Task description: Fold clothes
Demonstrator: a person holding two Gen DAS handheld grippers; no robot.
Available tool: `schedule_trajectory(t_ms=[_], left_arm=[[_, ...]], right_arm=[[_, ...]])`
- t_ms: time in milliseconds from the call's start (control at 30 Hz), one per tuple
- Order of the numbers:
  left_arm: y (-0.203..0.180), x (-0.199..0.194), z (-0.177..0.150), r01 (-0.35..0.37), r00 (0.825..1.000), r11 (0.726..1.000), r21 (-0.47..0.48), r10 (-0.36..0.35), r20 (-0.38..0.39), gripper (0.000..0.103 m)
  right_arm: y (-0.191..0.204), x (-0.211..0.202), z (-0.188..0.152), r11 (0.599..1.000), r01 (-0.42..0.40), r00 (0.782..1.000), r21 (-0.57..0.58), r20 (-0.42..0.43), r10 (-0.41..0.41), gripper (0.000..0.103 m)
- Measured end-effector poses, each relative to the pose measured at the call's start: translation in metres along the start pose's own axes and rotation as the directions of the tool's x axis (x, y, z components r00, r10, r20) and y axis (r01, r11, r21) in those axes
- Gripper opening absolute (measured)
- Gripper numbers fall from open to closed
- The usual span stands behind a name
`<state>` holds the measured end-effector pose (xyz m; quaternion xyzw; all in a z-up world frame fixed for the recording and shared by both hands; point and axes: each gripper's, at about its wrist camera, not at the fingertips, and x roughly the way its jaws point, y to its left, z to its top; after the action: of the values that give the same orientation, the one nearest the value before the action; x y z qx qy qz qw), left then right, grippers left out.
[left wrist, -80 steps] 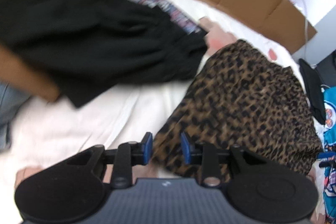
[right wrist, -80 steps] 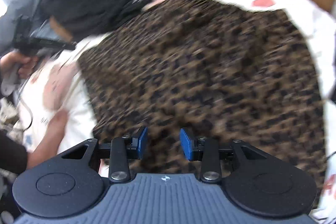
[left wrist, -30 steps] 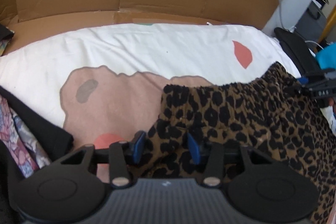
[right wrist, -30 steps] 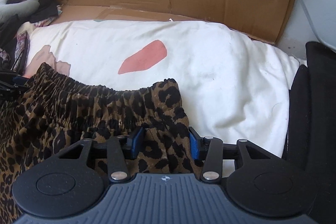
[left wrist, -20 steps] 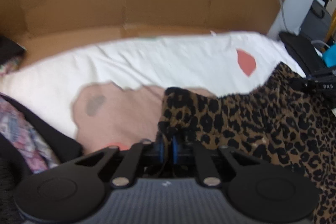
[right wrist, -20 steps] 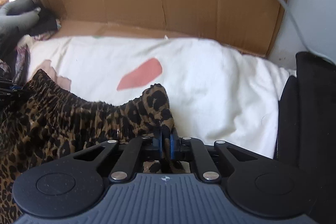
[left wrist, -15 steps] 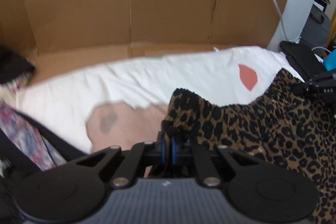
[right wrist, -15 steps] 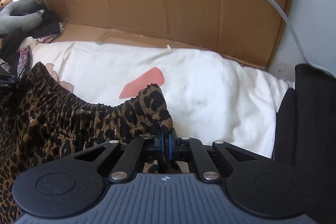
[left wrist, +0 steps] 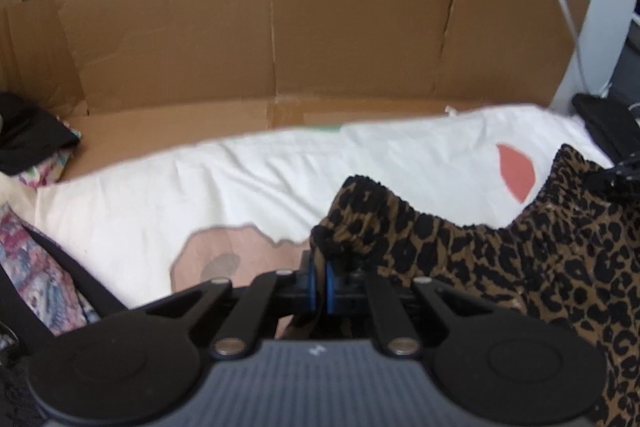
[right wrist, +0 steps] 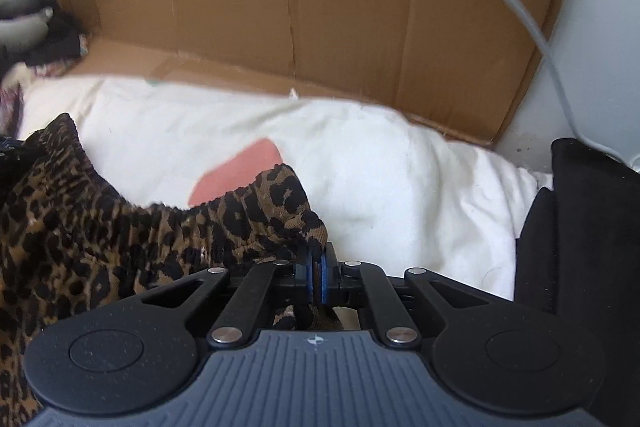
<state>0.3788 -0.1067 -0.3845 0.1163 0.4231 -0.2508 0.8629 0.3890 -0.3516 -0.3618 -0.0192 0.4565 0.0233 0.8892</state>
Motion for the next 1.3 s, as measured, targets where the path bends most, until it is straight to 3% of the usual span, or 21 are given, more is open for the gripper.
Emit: schedule_trajectory(t_ms=[67,167,233,300,467,600,867,967,1300], left_arm=[[0.001,0.005,0.0,-0.003,1.0,1.0,-0.017,0.002,-0.027,0.01],[0.002,-0.011,-0.002,-0.001,1.0,0.999,-0.041,0.002,0.019,0.018],[0.002,-0.024,-0.005,-0.006,0.999,1.0,-0.023,0.007,0.046,0.033],[0.004,-0.038,-0.009,-0.007,0.997,1.0,-0.03,0.01,0.074,0.041],[0.008,-0.074,-0.023,0.012,0.997,0.998,-0.063,-0.007,0.081,0.041],[0.014,-0.107,-0.046,0.031,0.997,0.996,-0.089,-0.024,0.079,0.041],[0.039,-0.168,-0.106,-0.056,0.998,0.97,-0.237,0.059,0.007,0.041],[0.041,-0.184,-0.124,-0.085,0.996,0.963,-0.257,0.085,-0.012,0.035],[0.019,-0.187,-0.158,-0.054,0.996,0.974,-0.221,0.037,-0.083,0.035]], right_arm=[[-0.004,-0.006,0.0,0.999,-0.006,1.0,0.04,0.01,0.006,0.016],[-0.007,-0.025,-0.002,0.999,-0.028,0.998,0.046,0.049,0.025,0.03],[-0.008,-0.041,-0.004,1.0,-0.018,0.997,0.021,0.079,0.016,0.037],[-0.012,-0.058,-0.007,0.998,-0.042,0.995,0.043,0.096,0.038,0.04],[-0.016,-0.099,-0.035,0.995,-0.059,0.991,0.082,0.127,0.048,0.04],[-0.014,-0.121,-0.075,0.993,-0.053,0.994,0.104,0.098,0.043,0.04],[0.003,-0.17,-0.143,0.987,-0.06,0.996,0.147,0.068,0.051,0.04],[0.008,-0.181,-0.157,0.986,-0.057,0.997,0.159,0.055,0.048,0.04],[0.02,-0.176,-0.175,0.981,-0.019,1.0,0.191,0.005,0.018,0.04]])
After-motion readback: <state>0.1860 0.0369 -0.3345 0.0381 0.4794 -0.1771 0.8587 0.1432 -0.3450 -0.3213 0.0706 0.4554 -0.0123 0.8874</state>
